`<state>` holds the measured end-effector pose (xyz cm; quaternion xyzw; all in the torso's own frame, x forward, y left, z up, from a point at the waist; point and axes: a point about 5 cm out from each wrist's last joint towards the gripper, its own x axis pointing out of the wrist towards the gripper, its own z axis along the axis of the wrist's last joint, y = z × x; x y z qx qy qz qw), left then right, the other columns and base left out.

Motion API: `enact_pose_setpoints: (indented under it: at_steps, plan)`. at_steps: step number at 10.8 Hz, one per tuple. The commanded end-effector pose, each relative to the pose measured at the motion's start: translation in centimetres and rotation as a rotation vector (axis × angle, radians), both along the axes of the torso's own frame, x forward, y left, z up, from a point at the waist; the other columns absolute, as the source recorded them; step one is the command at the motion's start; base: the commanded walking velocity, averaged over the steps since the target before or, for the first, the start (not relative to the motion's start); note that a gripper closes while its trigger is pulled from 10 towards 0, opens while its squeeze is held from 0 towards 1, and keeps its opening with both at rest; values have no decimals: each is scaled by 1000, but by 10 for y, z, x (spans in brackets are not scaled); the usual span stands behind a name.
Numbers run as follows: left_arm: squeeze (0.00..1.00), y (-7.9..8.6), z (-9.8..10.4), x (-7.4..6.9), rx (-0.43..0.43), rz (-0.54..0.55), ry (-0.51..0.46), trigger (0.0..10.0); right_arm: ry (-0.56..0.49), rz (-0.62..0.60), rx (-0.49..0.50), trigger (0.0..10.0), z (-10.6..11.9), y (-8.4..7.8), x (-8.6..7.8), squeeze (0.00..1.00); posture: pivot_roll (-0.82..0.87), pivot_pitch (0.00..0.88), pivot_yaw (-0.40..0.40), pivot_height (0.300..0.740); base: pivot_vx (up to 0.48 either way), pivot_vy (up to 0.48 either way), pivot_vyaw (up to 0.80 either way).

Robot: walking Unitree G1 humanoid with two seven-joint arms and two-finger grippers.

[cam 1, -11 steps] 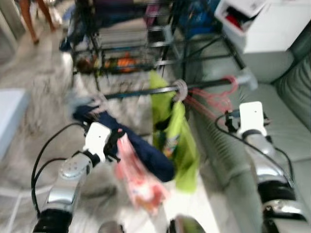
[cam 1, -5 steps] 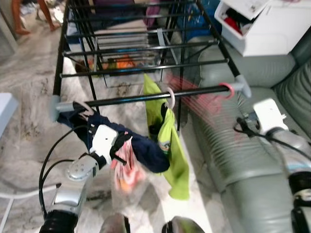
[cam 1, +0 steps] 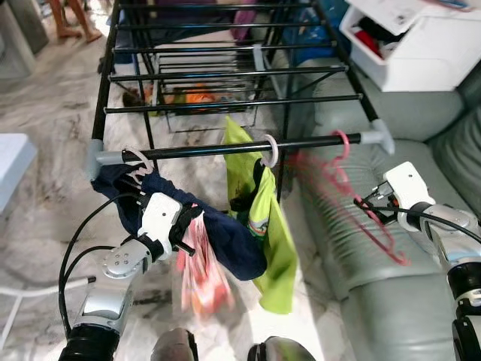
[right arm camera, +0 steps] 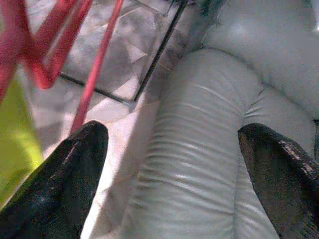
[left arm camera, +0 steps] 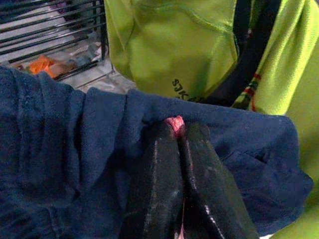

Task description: Hang hanger

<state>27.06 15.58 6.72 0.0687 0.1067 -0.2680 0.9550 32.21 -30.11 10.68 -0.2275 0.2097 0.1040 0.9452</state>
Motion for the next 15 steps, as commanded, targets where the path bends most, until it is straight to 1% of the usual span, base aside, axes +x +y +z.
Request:
enact_pose_setpoints:
  at_steps: [1, 2, 3, 4, 5, 6, 7, 8, 9, 10, 15]
  plan:
    - [0, 0, 3, 0, 18, -1, -16, 10000, -78, -73, 23, 10000, 13, -8, 5, 0, -56, 94, -44, 740, 0, 0, 0]
    - [0, -1, 3, 0, 18, -5, -16, 10000, -114, -49, 28, 10000, 16, -6, 6, 0, -56, 94, -44, 740, 0, 0, 0]
    - [0, -2, 4, 1, 18, -6, -18, 10000, -121, -35, 8, 10000, 17, -6, 6, 0, -56, 94, -44, 740, 0, 0, 0]
    - [0, -1, 5, 2, 20, -3, -19, 10000, -126, -48, 3, 10000, 19, -9, 5, 0, -58, 97, -40, 740, 0, 0, 0]
    - [0, 0, 5, 2, 20, 0, -18, 10000, -144, -45, 7, 10000, 21, -8, 5, 0, -61, 99, -44, 740, 0, 0, 0]
    - [0, 0, 5, 2, 20, 5, -16, 10000, -192, -21, 70, 10000, 31, -2, 8, 0, -62, 98, -45, 740, 0, 0, 0]
    - [0, 0, 5, 2, 21, 6, -15, 10000, -194, -8, 93, 10000, 33, 0, 8, 0, -62, 98, -45, 740, 0, 0, 0]
    - [0, 1, 2, 1, 34, 6, -5, 10000, -149, 59, 187, 10000, 39, 5, 2, 0, -68, 96, -46, 740, 0, 0, 0]
    - [0, 2, 3, 1, 35, 6, -5, 10000, -121, 77, 208, 10000, 38, 7, -3, 0, -68, 96, -46, 740, 0, 0, 0]
    - [0, 2, 3, 2, 39, 6, -4, 10000, -102, 56, 250, 10000, 34, 7, -12, 0, -68, 96, -46, 740, 0, 0, 0]
    - [0, 2, 3, 2, 39, 6, -4, 10000, -102, 56, 250, 10000, 34, 7, -12, 0, -68, 96, -46, 740, 0, 0, 0]
